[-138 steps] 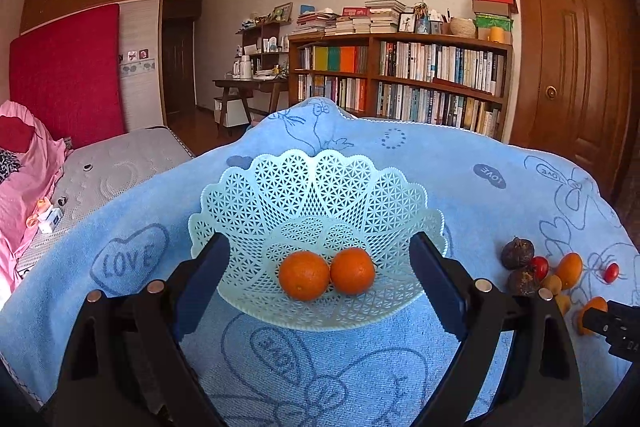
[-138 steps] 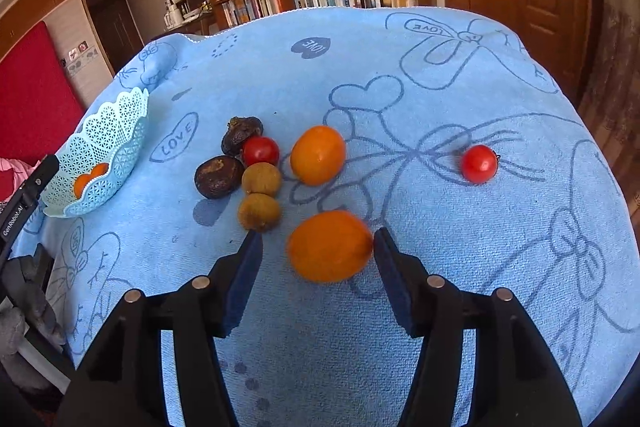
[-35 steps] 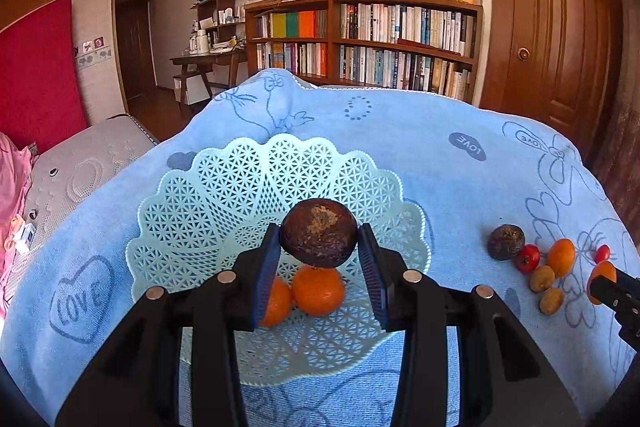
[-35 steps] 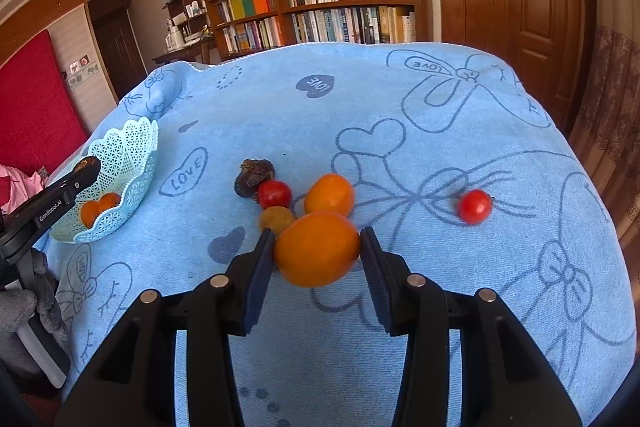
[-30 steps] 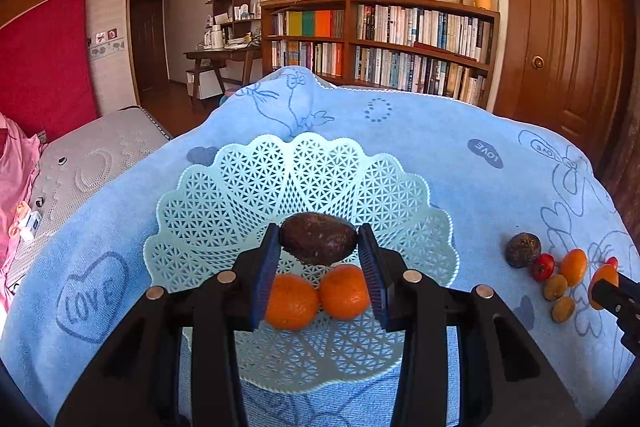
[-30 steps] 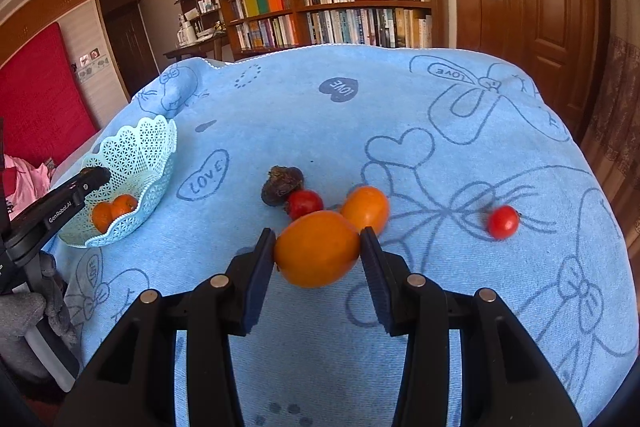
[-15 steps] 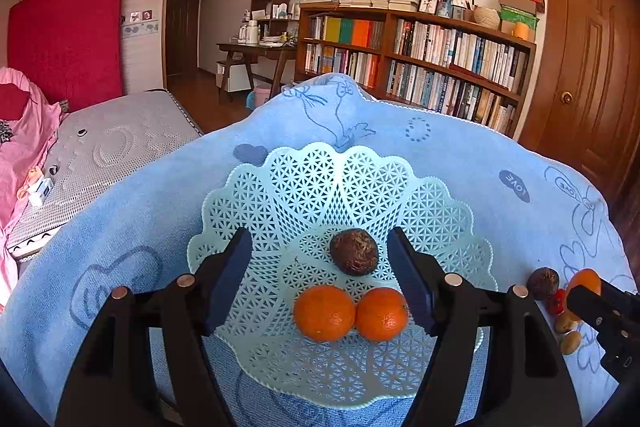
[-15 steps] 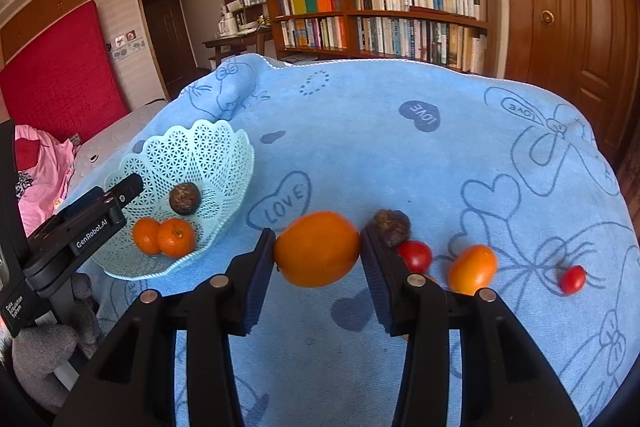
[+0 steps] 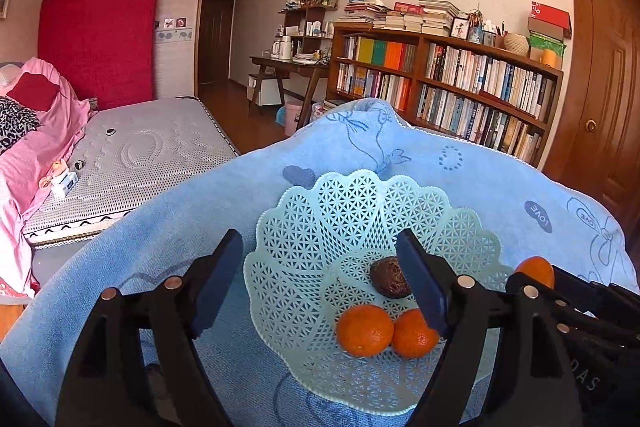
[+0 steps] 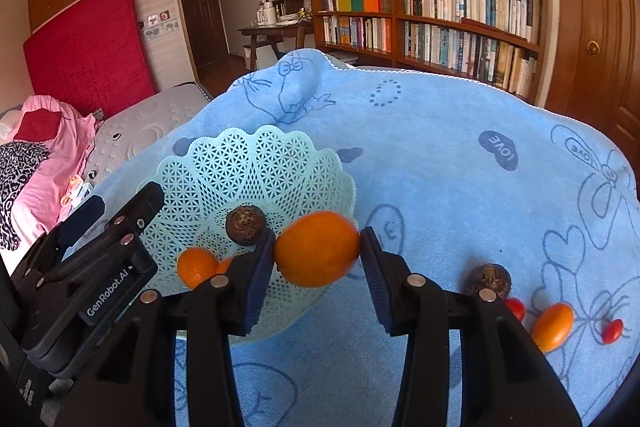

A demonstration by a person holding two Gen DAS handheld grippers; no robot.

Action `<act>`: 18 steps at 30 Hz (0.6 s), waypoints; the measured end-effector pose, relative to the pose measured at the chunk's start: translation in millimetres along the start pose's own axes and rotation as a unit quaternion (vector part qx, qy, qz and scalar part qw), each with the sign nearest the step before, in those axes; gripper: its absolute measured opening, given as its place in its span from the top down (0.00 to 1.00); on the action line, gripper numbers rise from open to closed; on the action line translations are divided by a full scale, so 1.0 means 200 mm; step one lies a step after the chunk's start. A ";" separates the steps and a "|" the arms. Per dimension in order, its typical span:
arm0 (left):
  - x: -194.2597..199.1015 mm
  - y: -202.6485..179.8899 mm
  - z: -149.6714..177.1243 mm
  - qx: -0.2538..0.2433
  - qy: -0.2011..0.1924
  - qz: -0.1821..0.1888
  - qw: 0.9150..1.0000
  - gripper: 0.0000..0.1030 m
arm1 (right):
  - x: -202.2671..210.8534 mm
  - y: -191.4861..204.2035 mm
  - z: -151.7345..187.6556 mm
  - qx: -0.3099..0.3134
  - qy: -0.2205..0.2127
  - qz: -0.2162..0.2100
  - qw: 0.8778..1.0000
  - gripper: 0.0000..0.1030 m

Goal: Organize fruits
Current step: 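Lower the large orange into the basket and open the right tool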

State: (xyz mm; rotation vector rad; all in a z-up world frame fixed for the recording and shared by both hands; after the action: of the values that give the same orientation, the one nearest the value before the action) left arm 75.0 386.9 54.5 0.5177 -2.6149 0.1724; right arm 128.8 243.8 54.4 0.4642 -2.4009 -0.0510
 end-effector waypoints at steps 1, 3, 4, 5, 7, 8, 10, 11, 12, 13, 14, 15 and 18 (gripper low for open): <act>0.00 0.00 0.00 0.001 0.000 -0.001 1.000 0.22 | -0.01 0.01 0.00 0.003 0.000 0.000 1.000 0.57; 0.00 0.01 0.00 0.003 0.002 -0.004 1.000 0.22 | -0.03 0.04 0.00 0.012 0.000 0.001 1.000 0.57; 0.00 0.01 0.00 0.005 0.002 -0.005 1.000 0.22 | -0.03 0.05 0.00 0.015 0.000 0.002 1.000 0.57; 0.00 0.02 0.00 0.006 0.002 -0.006 1.000 0.21 | -0.04 0.06 0.00 0.017 0.000 0.003 1.000 0.57; 0.00 0.02 0.00 0.008 0.002 -0.011 1.000 0.20 | -0.05 0.06 0.00 0.021 -0.001 0.007 1.000 0.57; -0.01 0.03 0.00 0.010 0.002 -0.013 1.000 0.19 | -0.06 0.07 0.00 0.023 -0.001 0.009 1.000 0.57; -0.01 0.03 0.01 0.012 0.002 -0.017 1.000 0.17 | -0.07 0.06 0.00 0.022 0.000 0.010 1.000 0.57; -0.01 0.04 0.01 0.012 0.001 -0.019 1.000 0.15 | -0.07 0.06 0.00 0.021 0.001 0.010 1.000 0.57; -0.01 0.04 0.01 0.013 0.000 -0.020 1.000 0.14 | -0.08 0.06 0.01 0.021 0.002 0.009 1.000 0.57; -0.01 0.04 0.01 0.012 -0.001 -0.021 1.000 0.13 | -0.08 0.06 0.01 0.022 0.003 0.009 1.000 0.57; 0.00 0.04 0.01 0.011 -0.002 -0.023 1.000 0.11 | -0.09 0.05 0.01 0.022 0.003 0.010 1.000 0.57; 0.00 0.04 0.01 0.010 -0.004 -0.024 1.000 0.10 | -0.09 0.05 0.01 0.024 0.003 0.012 1.000 0.57; 0.00 0.03 0.01 0.007 -0.005 -0.025 1.000 0.09 | -0.08 0.06 0.02 0.035 -0.010 0.025 0.999 0.56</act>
State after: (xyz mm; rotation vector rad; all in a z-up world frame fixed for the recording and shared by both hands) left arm 72.1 392.5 51.9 0.5906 -2.6086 0.1734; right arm 133.7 259.1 44.0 0.4380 -2.4391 0.0509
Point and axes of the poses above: each gripper's, at about its wrist camera, not at the fingertips, and x roughly against the way its jaws point, y to its left, z to its underside, the point moved 5 cm from there along -x, roughly the way its jaws point, and after that the axes turned 5 degrees about -x, right-handed, at the moved point
